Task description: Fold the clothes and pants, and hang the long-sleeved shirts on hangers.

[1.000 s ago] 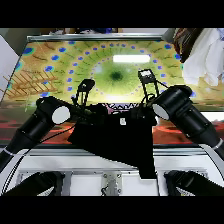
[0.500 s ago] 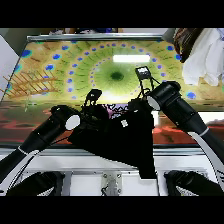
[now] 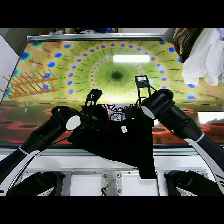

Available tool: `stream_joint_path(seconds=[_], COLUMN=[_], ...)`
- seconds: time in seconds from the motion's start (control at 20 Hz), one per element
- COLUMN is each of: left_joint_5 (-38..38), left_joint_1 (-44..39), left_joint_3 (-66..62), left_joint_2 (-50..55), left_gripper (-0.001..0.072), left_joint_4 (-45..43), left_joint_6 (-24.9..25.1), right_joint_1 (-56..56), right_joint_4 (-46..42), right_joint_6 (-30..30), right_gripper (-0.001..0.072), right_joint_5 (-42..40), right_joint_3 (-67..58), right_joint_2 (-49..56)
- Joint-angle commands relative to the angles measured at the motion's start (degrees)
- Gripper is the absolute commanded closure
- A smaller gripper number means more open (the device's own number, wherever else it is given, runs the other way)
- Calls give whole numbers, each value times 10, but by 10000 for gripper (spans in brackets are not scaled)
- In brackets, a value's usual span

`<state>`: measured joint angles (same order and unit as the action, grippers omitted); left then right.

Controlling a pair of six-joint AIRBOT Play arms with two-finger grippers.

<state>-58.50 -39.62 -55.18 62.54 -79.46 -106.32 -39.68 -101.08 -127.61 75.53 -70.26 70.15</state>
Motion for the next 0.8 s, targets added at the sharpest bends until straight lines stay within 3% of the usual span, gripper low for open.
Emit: stream_joint_path(seconds=[0.0,0.25,0.75], left_joint_5=[0,1,0], left_joint_1=[0,0,0], left_joint_3=[0,0,0], left_joint_2=[0,0,0], left_gripper=[687,688,687], left_joint_4=[1,1,1], left_joint_6=[0,0,0], right_joint_1=[-16,-24,-22], right_joint_4=[-7,-20,-22], right_joint_6=[-30,-30,-59], right_gripper=[238,238,238], right_joint_5=[10,57,-18], right_joint_3=[5,10,38], right_joint_2=[24,16,61])
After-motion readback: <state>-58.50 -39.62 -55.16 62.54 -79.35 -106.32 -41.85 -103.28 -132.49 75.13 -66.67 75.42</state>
